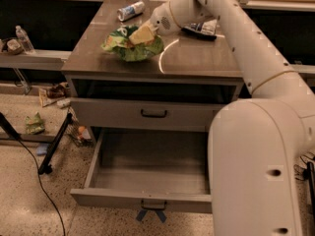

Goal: Place green rice chip bag into middle drawer

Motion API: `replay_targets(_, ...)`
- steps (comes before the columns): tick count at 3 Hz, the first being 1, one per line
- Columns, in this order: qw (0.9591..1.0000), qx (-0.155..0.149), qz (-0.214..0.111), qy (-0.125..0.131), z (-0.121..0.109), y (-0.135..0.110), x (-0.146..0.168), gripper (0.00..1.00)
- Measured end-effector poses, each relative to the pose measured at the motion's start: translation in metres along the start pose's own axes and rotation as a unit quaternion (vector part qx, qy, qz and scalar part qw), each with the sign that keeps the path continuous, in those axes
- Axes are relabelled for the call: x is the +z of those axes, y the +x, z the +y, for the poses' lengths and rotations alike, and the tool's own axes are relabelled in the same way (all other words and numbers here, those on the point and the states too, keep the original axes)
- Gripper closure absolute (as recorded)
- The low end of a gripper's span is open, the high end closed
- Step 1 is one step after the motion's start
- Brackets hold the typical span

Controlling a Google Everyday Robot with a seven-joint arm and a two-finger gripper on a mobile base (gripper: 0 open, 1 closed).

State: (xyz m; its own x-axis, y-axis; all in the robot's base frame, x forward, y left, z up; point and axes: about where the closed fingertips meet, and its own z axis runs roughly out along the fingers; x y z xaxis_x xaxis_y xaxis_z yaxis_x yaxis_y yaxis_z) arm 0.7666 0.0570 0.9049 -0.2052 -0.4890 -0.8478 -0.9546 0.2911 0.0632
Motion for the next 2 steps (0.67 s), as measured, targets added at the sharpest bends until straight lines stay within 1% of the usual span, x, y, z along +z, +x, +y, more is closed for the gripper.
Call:
replay_targets(1, 0.9973, 0.036, 0.056, -0.032, 0.049, 0.012, -0.035, 1.00)
replay_targets(2, 0.9926, 0.052, 0.090, -0.062, 0.091, 0.022, -0.047, 1.00)
